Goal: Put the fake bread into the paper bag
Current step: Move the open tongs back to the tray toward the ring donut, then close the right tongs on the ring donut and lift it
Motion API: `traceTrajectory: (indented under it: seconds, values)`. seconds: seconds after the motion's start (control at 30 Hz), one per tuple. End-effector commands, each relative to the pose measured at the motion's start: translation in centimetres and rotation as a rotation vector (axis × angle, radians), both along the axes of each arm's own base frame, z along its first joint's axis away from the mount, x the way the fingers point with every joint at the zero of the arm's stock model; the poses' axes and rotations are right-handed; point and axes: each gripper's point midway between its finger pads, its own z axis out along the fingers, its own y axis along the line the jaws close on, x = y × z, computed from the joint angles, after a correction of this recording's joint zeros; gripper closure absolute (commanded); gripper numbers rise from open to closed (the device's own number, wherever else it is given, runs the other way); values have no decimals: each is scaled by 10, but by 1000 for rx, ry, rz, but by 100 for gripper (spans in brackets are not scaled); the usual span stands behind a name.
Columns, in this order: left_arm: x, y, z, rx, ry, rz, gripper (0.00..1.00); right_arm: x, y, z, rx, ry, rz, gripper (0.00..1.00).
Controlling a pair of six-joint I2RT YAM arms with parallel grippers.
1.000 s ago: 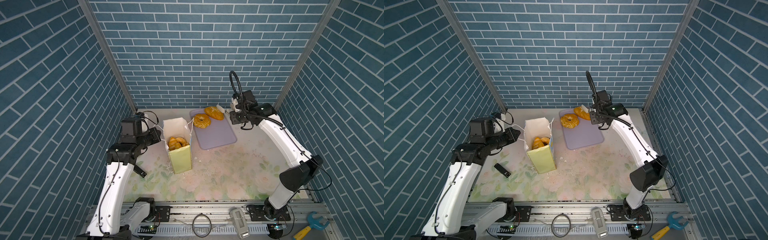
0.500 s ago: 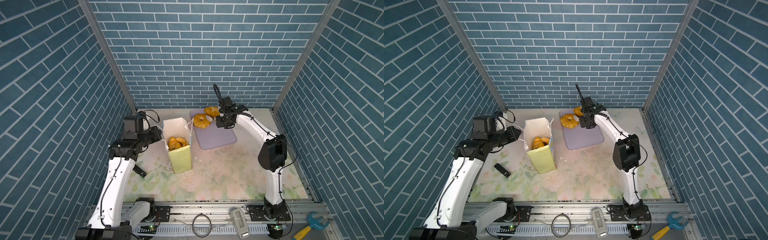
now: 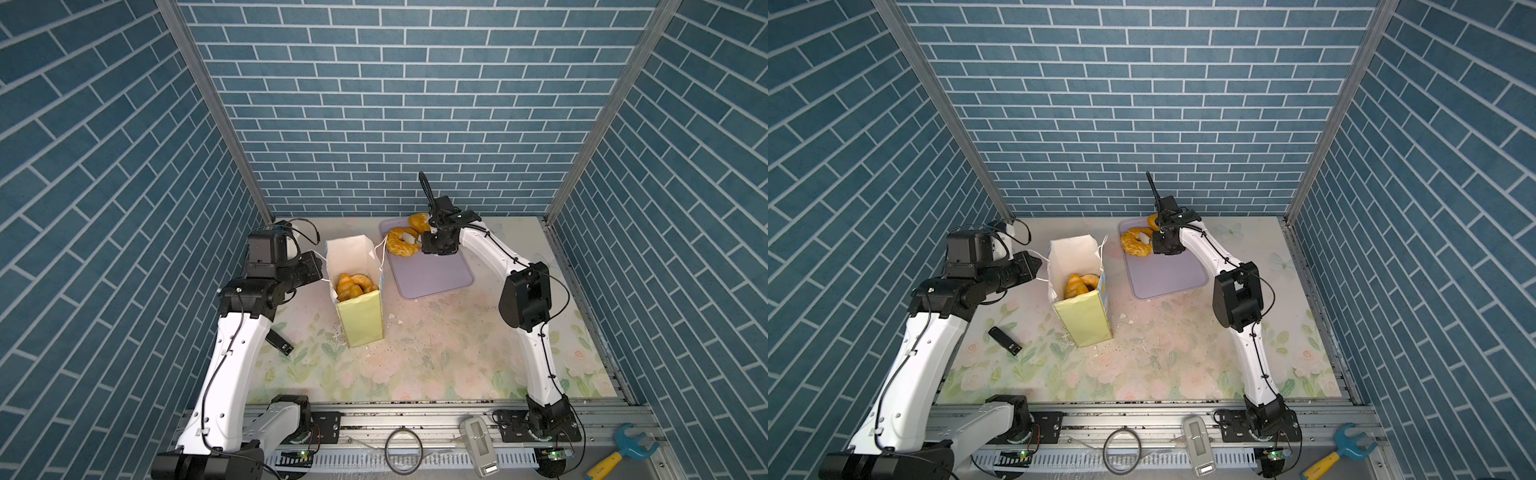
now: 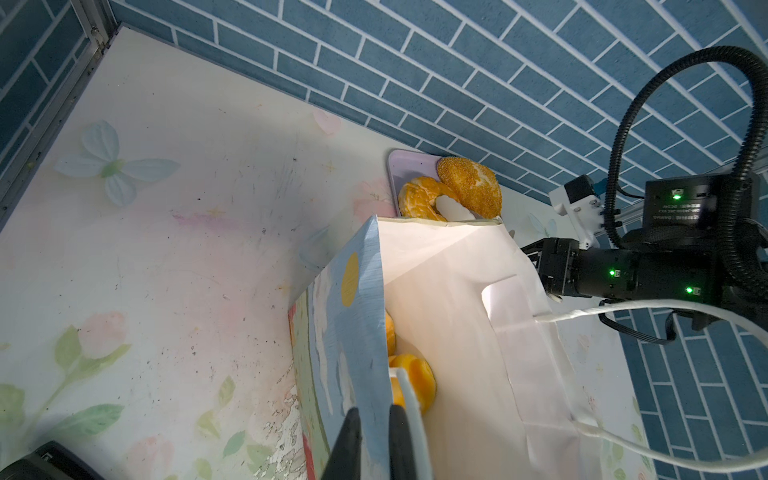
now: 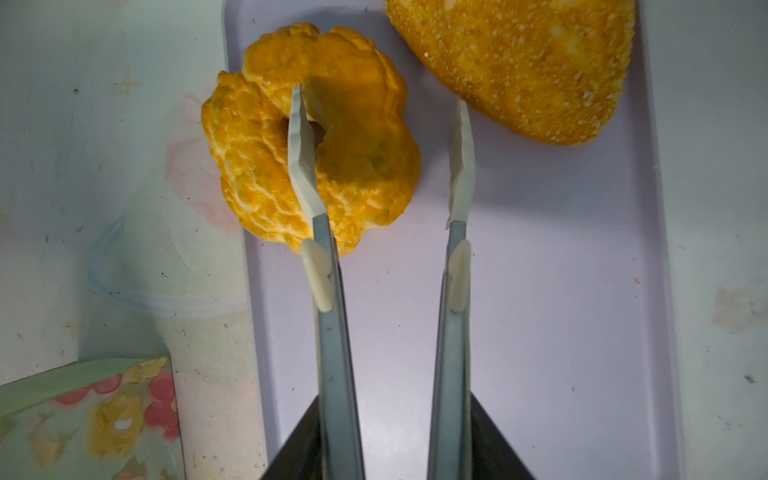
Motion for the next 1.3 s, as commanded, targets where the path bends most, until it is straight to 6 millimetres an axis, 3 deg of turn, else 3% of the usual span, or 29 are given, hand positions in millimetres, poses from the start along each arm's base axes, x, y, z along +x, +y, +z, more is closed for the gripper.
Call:
traceTrajectory:
  seconds: [0.0,0.17,0.43,0.67,0.9,1.27]
  values:
    - [2,1,5,21,-25,-5,84,0,10,4,35,13,-9,52]
    - [2,1,5,15,-25,-3,84,-1,9,1,25,24,-9,56]
    - [-1,1,8,13,-35,-3,84,-19,-5,25,3,-1,10,69]
    - [-4,1,7,13,-38,-1,84,-57,-44,44,-72,-25,27,71]
    - [-7,1,10,4,-48,1,84,-94,-77,32,-128,26,53,66]
    - [-13,2,10,0,-49,13,84,-90,-74,16,-152,69,77,56]
